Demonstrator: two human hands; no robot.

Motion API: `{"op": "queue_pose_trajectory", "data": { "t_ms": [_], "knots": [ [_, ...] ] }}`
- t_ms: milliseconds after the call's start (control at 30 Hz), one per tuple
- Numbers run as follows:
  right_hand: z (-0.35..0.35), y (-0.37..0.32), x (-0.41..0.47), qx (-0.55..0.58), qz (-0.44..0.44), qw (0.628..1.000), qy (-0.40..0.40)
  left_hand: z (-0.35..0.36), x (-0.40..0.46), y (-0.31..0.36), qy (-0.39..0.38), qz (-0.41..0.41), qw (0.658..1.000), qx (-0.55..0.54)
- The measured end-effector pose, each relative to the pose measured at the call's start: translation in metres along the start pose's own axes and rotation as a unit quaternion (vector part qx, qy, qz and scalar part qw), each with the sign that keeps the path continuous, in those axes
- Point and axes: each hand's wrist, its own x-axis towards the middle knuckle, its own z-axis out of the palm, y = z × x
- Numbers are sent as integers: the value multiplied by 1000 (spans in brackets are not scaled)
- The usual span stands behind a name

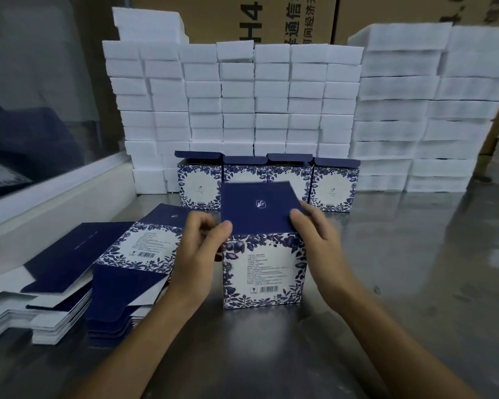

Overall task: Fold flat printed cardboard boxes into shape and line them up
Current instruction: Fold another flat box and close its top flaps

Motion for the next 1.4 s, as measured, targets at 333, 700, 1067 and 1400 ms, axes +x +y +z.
{"op": "queue_pose_trajectory", "data": {
  "t_ms": [333,700,1067,1400],
  "knots": [
    [8,3,-7,-401,-266,871,94,6,-6,-8,19,170,946,275],
    [30,1,-19,-454,-300,838,49,14,-11,-3,69,250,908,330],
    [12,11,-8,-369,-280,882,85,14,-6,-6,87,263,898,342],
    [-1,18,-6,-209,-159,962,82,11,-5,-6,91,238,909,330]
  ]
}}
